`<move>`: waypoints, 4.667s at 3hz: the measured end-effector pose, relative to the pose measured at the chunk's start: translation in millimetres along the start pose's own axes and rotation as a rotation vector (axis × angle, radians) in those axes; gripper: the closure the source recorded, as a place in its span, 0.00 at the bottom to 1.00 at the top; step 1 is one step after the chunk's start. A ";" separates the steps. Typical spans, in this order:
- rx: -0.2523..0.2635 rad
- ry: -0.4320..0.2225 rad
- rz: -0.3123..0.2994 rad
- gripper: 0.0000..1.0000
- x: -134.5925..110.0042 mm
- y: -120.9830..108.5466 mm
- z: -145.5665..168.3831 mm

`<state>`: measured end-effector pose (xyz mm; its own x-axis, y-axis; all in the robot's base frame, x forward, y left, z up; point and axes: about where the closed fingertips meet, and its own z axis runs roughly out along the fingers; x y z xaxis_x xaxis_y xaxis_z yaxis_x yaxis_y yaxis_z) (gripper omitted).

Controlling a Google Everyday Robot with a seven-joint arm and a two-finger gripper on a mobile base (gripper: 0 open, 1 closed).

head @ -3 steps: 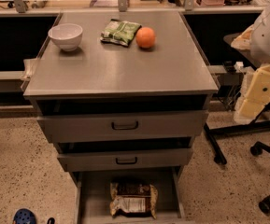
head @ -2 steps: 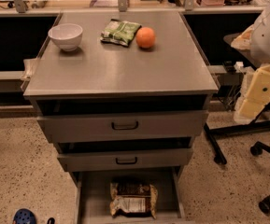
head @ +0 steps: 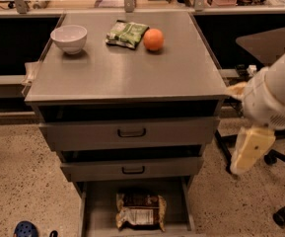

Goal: Pick brown chip bag from bottom drawer and place on counter

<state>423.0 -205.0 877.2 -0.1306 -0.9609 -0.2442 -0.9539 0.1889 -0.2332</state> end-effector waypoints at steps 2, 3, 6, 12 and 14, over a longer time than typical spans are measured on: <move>0.077 -0.011 -0.060 0.00 20.0 13.3 27.1; 0.100 -0.021 -0.040 0.00 11.4 16.5 45.8; -0.181 -0.042 -0.200 0.00 5.0 108.5 337.2; -0.199 -0.316 -0.130 0.00 7.5 86.4 551.3; -0.253 -0.333 -0.101 0.00 8.6 116.6 577.8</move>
Offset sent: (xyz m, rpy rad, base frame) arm -0.0114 -0.0121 -0.0209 -0.0187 -0.0933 -0.0157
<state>466.8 -74.3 304.1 0.0217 -0.8462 -0.5325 -0.9991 0.0015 -0.0430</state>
